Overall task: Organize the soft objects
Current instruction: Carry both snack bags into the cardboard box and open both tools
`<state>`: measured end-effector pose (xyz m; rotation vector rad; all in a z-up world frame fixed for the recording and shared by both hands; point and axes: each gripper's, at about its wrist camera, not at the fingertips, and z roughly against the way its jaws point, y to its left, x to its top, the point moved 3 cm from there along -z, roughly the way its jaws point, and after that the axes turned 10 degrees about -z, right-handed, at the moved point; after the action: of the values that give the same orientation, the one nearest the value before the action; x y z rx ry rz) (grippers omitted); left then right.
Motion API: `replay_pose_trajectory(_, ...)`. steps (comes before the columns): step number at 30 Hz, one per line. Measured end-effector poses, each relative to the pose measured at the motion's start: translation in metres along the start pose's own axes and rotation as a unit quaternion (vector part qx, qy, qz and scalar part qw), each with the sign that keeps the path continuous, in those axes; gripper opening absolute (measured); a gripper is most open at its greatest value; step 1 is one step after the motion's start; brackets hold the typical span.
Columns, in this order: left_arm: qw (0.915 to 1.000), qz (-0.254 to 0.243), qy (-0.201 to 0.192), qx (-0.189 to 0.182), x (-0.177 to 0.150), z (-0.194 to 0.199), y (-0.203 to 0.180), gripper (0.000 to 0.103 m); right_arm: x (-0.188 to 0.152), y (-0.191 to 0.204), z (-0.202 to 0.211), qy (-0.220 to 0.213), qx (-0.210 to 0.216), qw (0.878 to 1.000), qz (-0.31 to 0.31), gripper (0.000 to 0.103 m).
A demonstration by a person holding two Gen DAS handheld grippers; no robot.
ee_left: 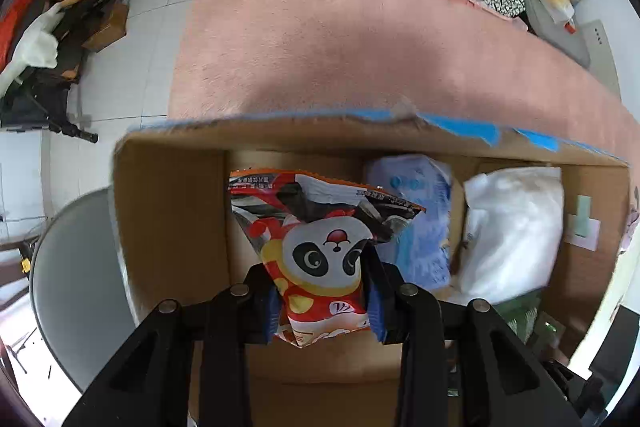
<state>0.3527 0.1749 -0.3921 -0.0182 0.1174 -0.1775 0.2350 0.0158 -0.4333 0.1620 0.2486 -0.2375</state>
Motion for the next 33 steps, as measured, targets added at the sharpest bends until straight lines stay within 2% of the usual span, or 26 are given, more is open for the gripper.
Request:
replay_pose_trajectory(5,0.9997,-0.007,0.021,0.007,0.008,-0.017,0.002,0.033,0.007,0.007,-0.017,0.006,-0.016,1.0,0.001,0.032)
replay_pose_trajectory(8,0.9991,0.012,0.04,-0.012,0.005,-0.023,0.006,0.04,0.011,0.01,-0.025,0.017,-0.021,1.0,0.004,0.033)
replay_pose_trajectory(10,0.9989,0.019,0.038,-0.021,0.002,-0.019,0.007,0.044,0.012,0.008,-0.025,0.023,-0.021,0.999,0.007,0.043)
replay_pose_trajectory(11,0.9991,0.018,0.033,-0.02,0.001,-0.015,0.007,0.052,0.013,0.009,-0.023,0.022,-0.021,0.999,0.008,0.049)
replay_pose_trajectory(12,0.9993,0.019,0.028,-0.016,0.0,-0.01,0.007,0.06,0.013,0.009,-0.021,0.02,-0.024,0.999,0.009,0.062)
replay_pose_trajectory(13,0.9995,0.02,0.021,-0.014,-0.001,-0.005,0.008,0.065,0.013,0.011,-0.016,0.015,-0.027,0.999,0.011,0.07)
replay_pose_trajectory(17,0.9994,0.027,-0.012,-0.016,-0.013,0.025,0.009,0.09,0.01,0.015,0.01,-0.005,-0.028,0.999,0.017,0.078)
replay_pose_trajectory(19,0.9988,0.028,-0.038,-0.012,-0.023,0.048,0.007,0.099,0.007,0.016,0.024,-0.016,-0.028,0.999,0.018,0.089)
replay_pose_trajectory(22,0.9976,0.018,-0.067,0.001,-0.039,0.072,0.004,0.101,0.0,0.016,0.047,-0.039,-0.028,0.999,0.022,0.103)
replay_pose_trajectory(25,0.9949,0.008,-0.1,0.015,-0.067,0.097,-0.002,0.101,-0.007,0.022,0.069,-0.061,-0.025,0.998,0.022,0.103)
replay_pose_trajectory(29,0.9915,0.004,-0.128,0.019,-0.097,0.113,-0.006,0.102,-0.026,0.011,0.1,-0.105,-0.041,0.993,0.026,0.103)
replay_pose_trajectory(33,0.989,0.005,-0.146,0.024,-0.124,0.124,-0.018,0.102,-0.044,0.006,0.117,-0.133,-0.037,0.99,0.033,0.103)
